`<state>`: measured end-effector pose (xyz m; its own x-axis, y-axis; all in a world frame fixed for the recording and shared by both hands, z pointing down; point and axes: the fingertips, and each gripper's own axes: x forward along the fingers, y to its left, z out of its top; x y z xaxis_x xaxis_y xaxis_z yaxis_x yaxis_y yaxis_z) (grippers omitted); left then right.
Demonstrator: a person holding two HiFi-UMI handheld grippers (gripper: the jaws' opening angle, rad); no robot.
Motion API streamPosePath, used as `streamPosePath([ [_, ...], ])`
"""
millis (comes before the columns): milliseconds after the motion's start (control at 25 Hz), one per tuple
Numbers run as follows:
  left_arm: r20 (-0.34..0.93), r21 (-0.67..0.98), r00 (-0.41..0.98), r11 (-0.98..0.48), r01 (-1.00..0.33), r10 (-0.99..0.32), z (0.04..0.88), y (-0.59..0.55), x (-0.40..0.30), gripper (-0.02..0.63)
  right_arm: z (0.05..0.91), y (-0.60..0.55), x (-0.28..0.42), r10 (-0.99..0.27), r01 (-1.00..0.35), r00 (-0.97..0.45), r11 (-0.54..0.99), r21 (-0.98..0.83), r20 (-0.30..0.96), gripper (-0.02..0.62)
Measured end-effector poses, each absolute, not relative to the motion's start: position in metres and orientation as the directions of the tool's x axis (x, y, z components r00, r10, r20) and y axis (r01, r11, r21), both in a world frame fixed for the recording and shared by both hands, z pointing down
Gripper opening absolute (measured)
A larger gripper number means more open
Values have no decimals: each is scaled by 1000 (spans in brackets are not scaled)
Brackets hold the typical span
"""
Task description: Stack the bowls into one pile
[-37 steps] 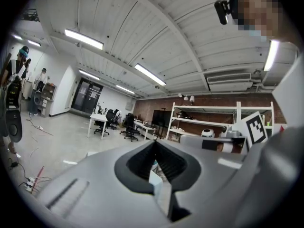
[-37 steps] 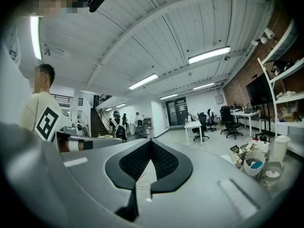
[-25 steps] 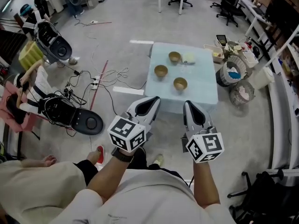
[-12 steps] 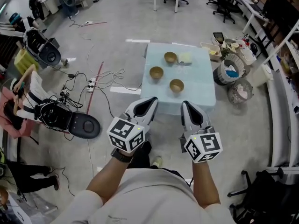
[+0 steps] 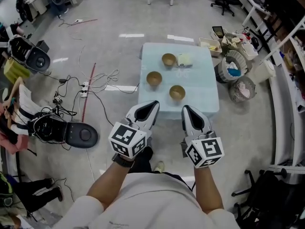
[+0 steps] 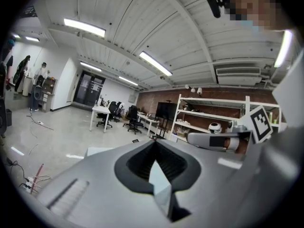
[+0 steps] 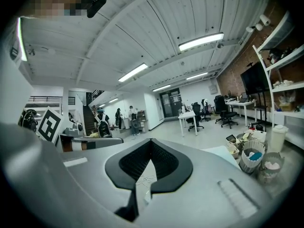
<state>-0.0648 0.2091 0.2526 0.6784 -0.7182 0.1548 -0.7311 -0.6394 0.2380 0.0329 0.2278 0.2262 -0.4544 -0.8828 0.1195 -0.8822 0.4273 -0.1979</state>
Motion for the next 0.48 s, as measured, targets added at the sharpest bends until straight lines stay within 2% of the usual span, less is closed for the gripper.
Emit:
streamPosePath([
  [480, 172, 239, 763, -725, -646, -623, 287, 97, -75, 6, 267, 122, 22, -920, -931, -335, 290, -221, 202, 11],
])
